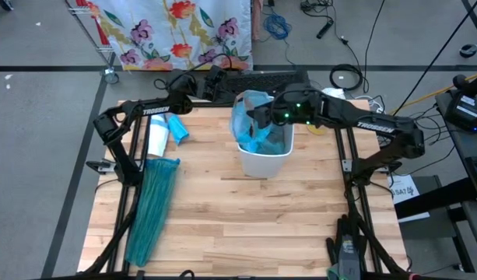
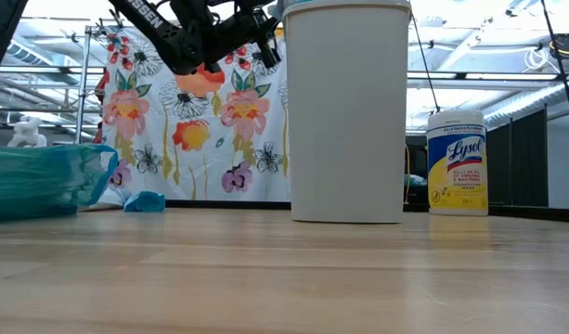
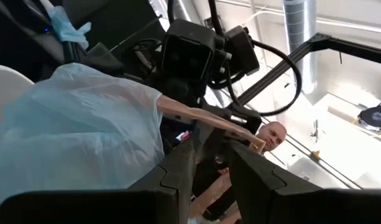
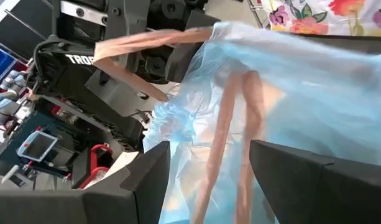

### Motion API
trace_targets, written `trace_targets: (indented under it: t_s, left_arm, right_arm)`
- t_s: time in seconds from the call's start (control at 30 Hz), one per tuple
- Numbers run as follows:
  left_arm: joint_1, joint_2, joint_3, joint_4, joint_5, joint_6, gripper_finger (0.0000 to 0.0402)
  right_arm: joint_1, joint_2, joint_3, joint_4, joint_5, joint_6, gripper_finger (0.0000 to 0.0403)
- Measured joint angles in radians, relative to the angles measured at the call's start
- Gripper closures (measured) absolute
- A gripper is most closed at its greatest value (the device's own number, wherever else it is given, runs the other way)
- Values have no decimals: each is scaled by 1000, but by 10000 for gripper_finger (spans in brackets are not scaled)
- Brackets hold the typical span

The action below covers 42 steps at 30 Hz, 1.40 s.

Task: Place trash/remove bag and relplace
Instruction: Remove the light blue trash bag from the white trash bin

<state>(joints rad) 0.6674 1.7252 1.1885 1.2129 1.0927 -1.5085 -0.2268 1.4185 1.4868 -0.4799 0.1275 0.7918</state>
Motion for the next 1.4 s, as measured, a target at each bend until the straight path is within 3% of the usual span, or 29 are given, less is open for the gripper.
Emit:
trace_targets:
  t_s: [0.23,0.37,0.47,0.63,0.7,1.1,1.4]
  left_arm:
    - [1,0,0,0,6,23,302]
    - [1,0,0,0,9,23,302]
    - [1,0,0,0,11,23,302]
    - [1,0,0,0,12,23,302]
    - [1,0,0,0,13,23,302]
    - [1,0,0,0,19,24,302]
    - [-9,0,0,0,22,24,302]
  right_arm:
    - [0,33,0,62,-38,-1,190]
    - [-2,33,0,57,-9,-31,201]
    - [-3,32,0,57,6,-55,244]
    - [-8,32,0,58,7,-104,371]
    - [-8,32,0,65,7,-129,393]
    - [38,32,0,244,0,-233,402]
    - [39,42,1,351,5,-281,374]
